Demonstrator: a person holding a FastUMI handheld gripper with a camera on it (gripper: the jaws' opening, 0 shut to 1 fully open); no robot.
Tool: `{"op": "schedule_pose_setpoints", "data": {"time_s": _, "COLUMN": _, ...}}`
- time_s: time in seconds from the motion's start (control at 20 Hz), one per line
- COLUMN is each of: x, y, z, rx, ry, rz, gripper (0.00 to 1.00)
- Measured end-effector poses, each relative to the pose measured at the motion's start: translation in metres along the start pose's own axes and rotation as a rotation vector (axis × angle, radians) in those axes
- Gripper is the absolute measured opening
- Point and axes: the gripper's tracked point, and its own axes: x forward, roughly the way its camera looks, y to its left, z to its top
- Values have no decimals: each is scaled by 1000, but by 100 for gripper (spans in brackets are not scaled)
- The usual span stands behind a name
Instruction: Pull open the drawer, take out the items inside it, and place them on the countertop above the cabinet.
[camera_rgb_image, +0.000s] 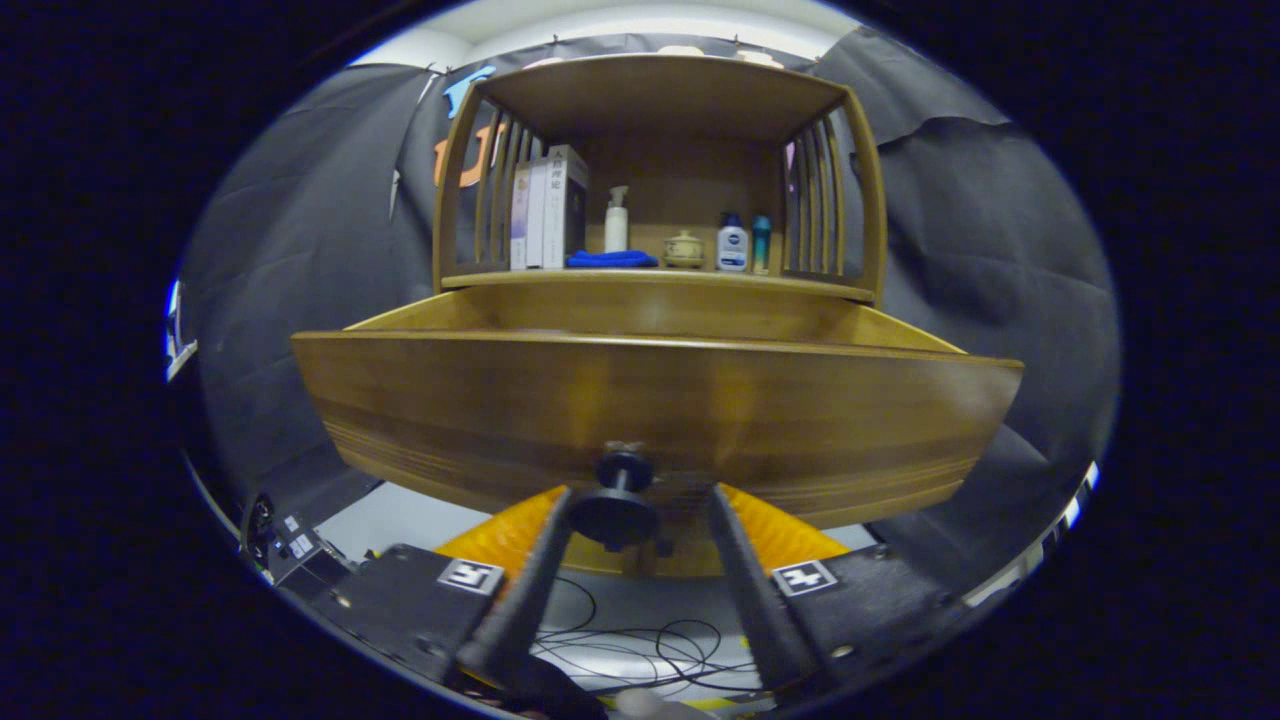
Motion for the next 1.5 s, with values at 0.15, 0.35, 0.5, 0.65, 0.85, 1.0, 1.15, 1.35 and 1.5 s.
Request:
{"op": "schedule_pose_setpoints", "data": {"time_s": 0.15, "x": -20, "y": 2, "z": -2, "rx": 19, "ry": 31, "rz": 57, "gripper": 100}}
{"op": "schedule_pose_setpoints", "data": {"time_s": 0.35, "x": -45, "y": -13, "z": 27, "rx": 31, "ry": -7, "rz": 52, "gripper": 100}}
{"op": "schedule_pose_setpoints", "data": {"time_s": 0.5, "x": -53, "y": -21, "z": 64, "rx": 57, "ry": -40, "rz": 48, "gripper": 100}}
{"op": "schedule_pose_setpoints", "data": {"time_s": 0.65, "x": -50, "y": -24, "z": 97, "rx": 78, "ry": -45, "rz": 62, "gripper": 100}}
{"op": "schedule_pose_setpoints", "data": {"time_s": 0.85, "x": -36, "y": -22, "z": 159, "rx": 112, "ry": -103, "rz": 85, "gripper": 100}}
{"op": "schedule_pose_setpoints", "data": {"time_s": 1.0, "x": -21, "y": -15, "z": 200, "rx": 113, "ry": -110, "rz": 99, "gripper": 99}}
{"op": "schedule_pose_setpoints", "data": {"time_s": 1.15, "x": 1, "y": -8, "z": 232, "rx": 106, "ry": -98, "rz": 96, "gripper": 99}}
{"op": "schedule_pose_setpoints", "data": {"time_s": 1.35, "x": 40, "y": 10, "z": 246, "rx": 84, "ry": 0, "rz": 101, "gripper": 99}}
{"op": "schedule_pose_setpoints", "data": {"time_s": 1.5, "x": 73, "y": 22, "z": 238, "rx": 65, "ry": 111, "rz": 108, "gripper": 99}}
